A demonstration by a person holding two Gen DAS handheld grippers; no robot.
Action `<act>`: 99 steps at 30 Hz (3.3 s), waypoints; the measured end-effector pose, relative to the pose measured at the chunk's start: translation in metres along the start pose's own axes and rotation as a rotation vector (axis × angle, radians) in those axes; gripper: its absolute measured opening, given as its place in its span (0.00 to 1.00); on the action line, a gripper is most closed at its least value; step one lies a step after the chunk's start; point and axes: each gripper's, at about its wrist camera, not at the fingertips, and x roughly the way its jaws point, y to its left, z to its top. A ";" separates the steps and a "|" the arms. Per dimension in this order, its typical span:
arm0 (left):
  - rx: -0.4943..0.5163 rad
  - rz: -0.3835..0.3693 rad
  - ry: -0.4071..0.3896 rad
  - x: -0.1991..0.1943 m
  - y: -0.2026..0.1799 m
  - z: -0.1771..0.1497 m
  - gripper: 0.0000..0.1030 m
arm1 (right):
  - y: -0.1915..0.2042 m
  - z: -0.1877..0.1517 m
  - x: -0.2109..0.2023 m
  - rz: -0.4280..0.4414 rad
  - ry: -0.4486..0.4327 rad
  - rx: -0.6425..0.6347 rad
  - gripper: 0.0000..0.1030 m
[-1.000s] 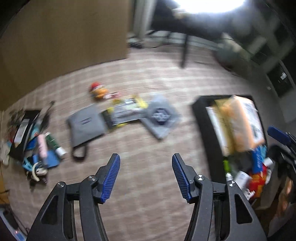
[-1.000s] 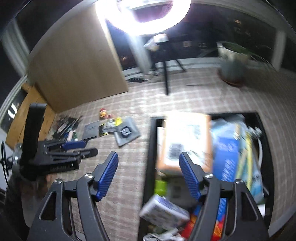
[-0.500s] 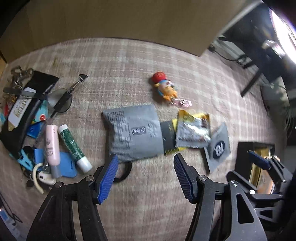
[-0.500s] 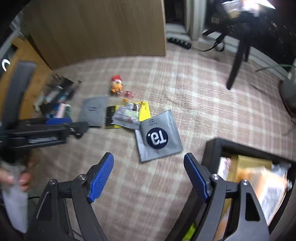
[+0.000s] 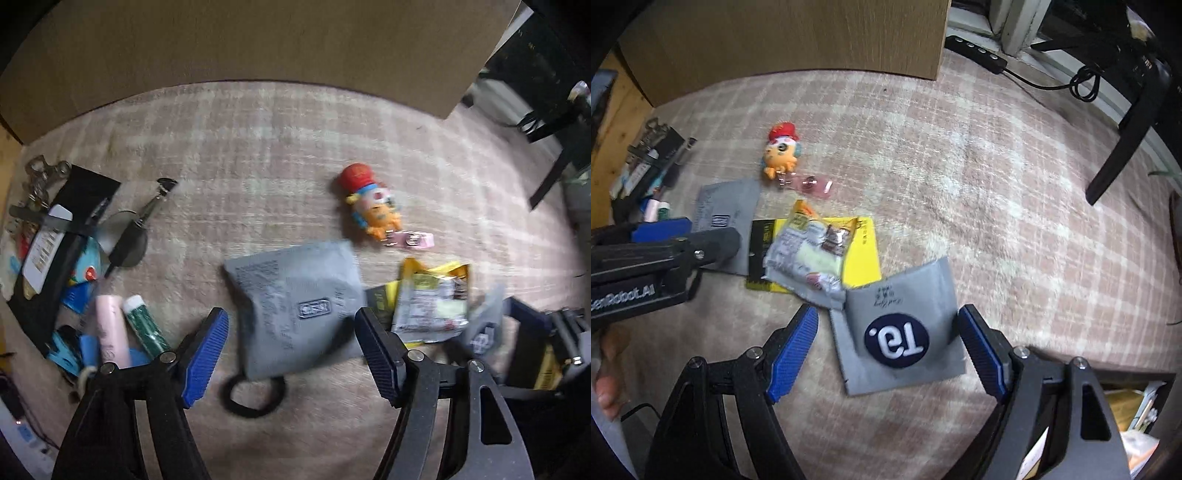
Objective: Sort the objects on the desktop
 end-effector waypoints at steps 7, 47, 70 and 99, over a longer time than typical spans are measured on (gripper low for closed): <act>0.015 0.013 -0.038 -0.002 -0.002 -0.007 0.56 | -0.003 -0.003 0.008 -0.019 0.015 0.007 0.76; 0.077 0.056 -0.151 -0.032 0.034 -0.076 0.17 | -0.036 -0.033 -0.044 0.148 -0.078 0.140 0.09; 0.021 -0.127 -0.132 -0.068 0.065 -0.041 0.30 | -0.046 -0.046 -0.082 0.230 -0.152 0.166 0.09; 0.090 -0.135 -0.159 -0.089 0.032 -0.031 0.21 | -0.057 -0.075 -0.102 0.335 -0.214 0.232 0.09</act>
